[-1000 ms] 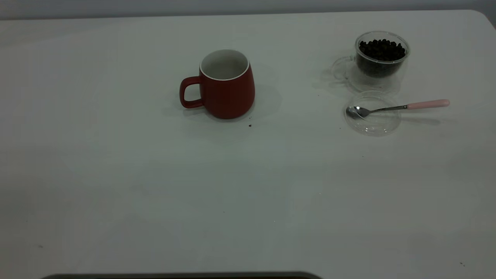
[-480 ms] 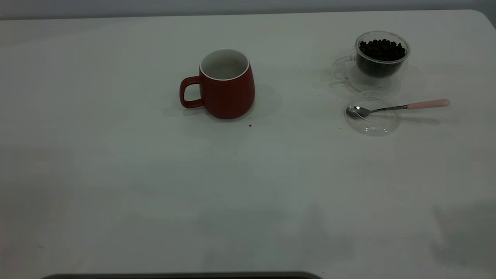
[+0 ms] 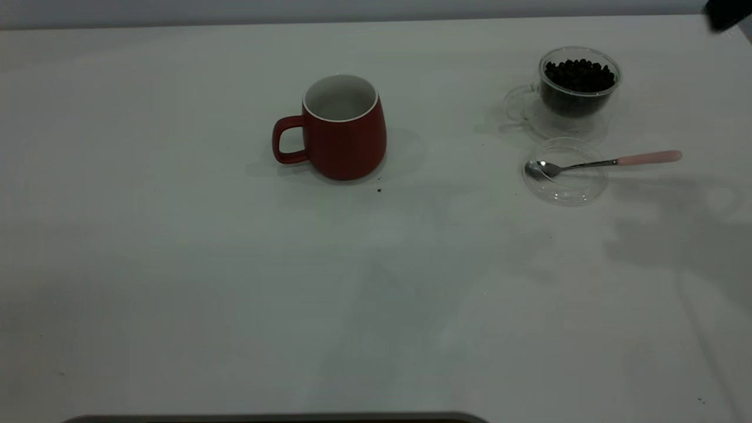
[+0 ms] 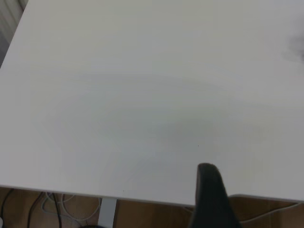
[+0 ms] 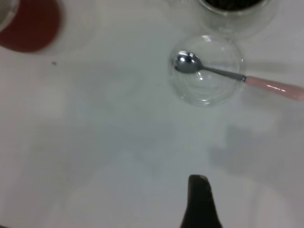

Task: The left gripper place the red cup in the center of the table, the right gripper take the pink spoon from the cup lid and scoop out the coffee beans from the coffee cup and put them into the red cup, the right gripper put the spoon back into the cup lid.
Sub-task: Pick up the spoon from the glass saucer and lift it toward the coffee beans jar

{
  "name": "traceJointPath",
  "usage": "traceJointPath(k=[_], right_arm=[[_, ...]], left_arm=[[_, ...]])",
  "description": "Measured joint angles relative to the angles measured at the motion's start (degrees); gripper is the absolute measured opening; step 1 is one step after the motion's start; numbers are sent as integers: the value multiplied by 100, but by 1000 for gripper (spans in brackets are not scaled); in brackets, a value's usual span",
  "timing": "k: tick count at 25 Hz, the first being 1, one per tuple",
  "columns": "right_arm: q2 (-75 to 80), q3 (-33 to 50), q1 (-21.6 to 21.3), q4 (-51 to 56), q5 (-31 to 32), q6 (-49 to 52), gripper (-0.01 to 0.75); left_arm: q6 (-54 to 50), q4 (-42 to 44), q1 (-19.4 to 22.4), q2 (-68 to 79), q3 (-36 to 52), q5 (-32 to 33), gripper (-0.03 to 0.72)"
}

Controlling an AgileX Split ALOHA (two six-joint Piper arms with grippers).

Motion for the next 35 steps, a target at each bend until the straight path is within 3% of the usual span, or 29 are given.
traceJointPath(k=[5, 13, 26, 35], right_arm=[[1508, -617, -791, 817, 109, -811, 587], [3236, -1887, -1900, 1981, 958, -1965, 583], [4513, -2704, -2133, 2695, 1919, -2837, 583], [5006, -2791, -2201, 3298, 2092, -3266, 583]], left_arm=[[0, 0, 0, 0, 0, 0, 538], [0, 0, 0, 0, 0, 0, 538], [-5, 0, 0, 0, 0, 0, 538], [-5, 0, 0, 0, 0, -2, 538]])
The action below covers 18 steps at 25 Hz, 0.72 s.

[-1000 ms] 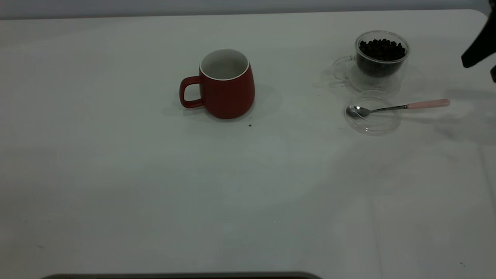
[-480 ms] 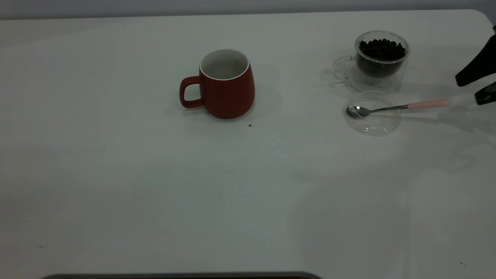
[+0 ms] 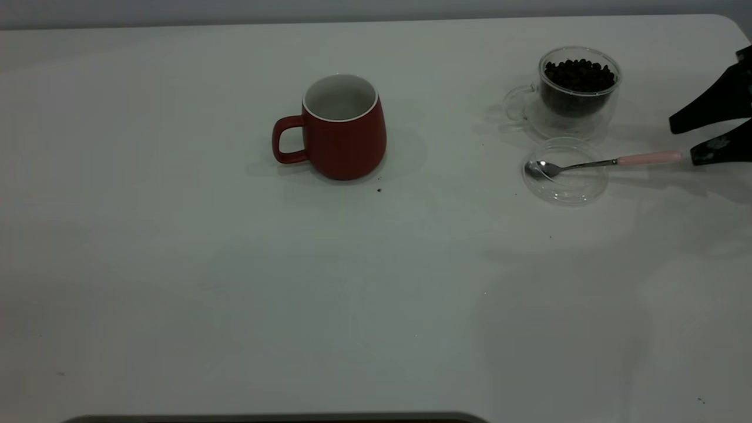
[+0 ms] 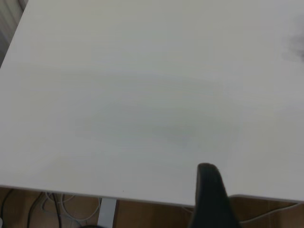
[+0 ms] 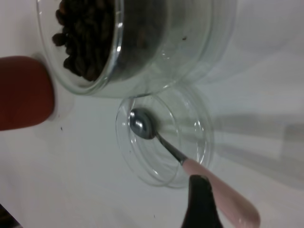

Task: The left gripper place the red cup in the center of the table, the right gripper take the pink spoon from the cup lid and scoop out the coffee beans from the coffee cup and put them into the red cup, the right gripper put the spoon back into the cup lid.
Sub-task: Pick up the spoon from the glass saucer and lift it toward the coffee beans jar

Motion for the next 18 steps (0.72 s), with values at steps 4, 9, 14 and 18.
traceJointPath(k=[4, 9, 14, 18], right_arm=[[171, -18, 0, 150, 137, -154, 583], [177, -24, 0, 227, 226, -211, 581], [183, -24, 0, 227, 308, -224, 582], [348, -24, 21, 239, 395, -224, 582]], left_arm=[[0, 0, 0, 0, 0, 0, 538], [0, 0, 0, 0, 0, 0, 538], [0, 0, 0, 0, 0, 0, 538], [0, 0, 0, 0, 0, 0, 538]])
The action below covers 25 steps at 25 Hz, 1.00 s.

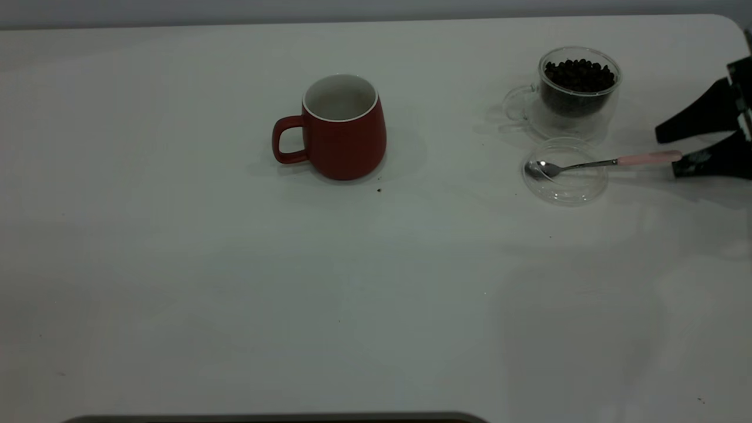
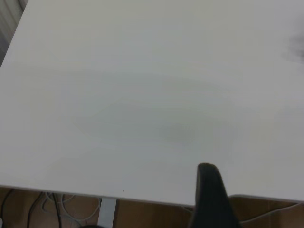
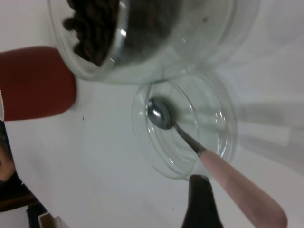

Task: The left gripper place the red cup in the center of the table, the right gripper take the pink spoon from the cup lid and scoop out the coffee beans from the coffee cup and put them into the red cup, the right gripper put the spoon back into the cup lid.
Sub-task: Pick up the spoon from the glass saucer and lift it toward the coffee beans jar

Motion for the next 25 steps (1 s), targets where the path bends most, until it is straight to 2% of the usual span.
traceJointPath(k=[15, 25], right_arm=[[158, 0, 206, 303, 129, -217, 565], [164, 0, 207, 262, 370, -217, 360]], left_arm=[[11, 0, 0, 0, 0, 0, 538], [6, 0, 0, 0, 0, -4, 538]])
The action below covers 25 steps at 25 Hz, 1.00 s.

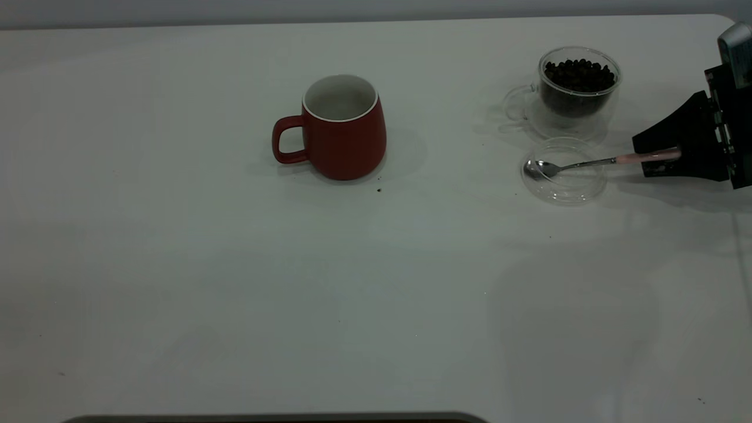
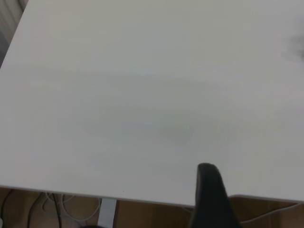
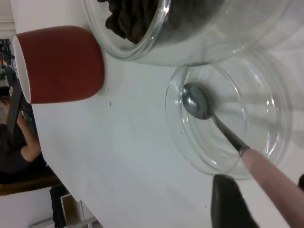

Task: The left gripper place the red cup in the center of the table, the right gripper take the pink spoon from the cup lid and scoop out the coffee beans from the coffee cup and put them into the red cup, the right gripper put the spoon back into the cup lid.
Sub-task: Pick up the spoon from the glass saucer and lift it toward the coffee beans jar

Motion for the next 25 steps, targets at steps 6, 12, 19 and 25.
traceJointPath(k=[6, 12, 19, 25], right_arm=[[0, 0, 18, -93, 6, 16, 259], [0, 0, 18, -110, 157, 21, 101], [-171, 0, -1, -319, 147, 41, 101], [-833, 0, -133, -868, 209, 85, 101]], left_arm=[[0, 0, 0, 0, 0, -2, 538], [0, 0, 0, 0, 0, -2, 538], [-5, 0, 0, 0, 0, -2, 538], [-11, 0, 0, 0, 0, -2, 538]])
